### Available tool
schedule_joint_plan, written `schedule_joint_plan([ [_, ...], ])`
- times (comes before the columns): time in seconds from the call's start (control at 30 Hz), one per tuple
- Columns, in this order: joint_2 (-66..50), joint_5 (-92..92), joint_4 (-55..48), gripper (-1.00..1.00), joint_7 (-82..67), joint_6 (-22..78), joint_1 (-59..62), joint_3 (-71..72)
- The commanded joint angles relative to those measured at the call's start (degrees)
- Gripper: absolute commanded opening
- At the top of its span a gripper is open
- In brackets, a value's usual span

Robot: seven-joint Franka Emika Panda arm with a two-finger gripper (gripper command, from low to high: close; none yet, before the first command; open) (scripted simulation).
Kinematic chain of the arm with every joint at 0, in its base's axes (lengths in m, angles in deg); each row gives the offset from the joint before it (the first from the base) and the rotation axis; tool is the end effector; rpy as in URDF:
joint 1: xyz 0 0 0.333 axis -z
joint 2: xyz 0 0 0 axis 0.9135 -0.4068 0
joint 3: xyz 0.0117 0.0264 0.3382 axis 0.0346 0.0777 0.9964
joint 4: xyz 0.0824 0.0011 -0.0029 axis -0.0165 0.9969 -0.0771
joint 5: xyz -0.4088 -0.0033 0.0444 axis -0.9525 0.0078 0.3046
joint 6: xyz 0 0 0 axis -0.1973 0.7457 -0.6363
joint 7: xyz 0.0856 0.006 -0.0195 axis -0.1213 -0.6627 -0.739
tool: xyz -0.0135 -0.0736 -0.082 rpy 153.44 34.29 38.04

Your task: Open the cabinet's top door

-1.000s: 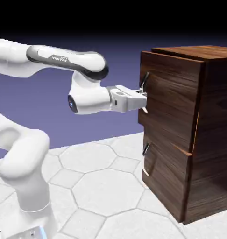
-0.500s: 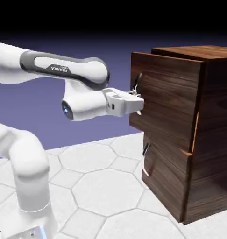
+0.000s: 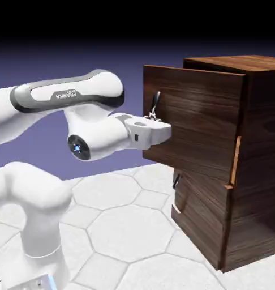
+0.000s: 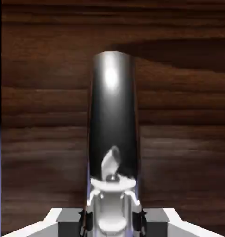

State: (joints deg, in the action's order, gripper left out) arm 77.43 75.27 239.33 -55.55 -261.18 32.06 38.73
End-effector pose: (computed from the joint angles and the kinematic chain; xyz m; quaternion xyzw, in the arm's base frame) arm 0.2712 -0.0425 0.4821 -0.7144 0.0993 -0.5549 0.4145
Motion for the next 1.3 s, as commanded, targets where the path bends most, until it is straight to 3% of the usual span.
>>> schedule_joint_plan([
  [0.0, 1.0, -2.3, 0.4, -1.0, 1.6, -1.7, -1.6, -0.9],
  [0.63, 16.8, -49.7, 8.2, -1.0, 36.2, -34.4, -28.7, -11.2],
  [0.93, 14.8, -43.5, 8.8, -1.0, 35.4, -13.4, -11.1, -7.1],
  [1.27, 12.4, -51.3, 10.3, -1.0, 43.1, 11.2, 8.9, -7.4],
])
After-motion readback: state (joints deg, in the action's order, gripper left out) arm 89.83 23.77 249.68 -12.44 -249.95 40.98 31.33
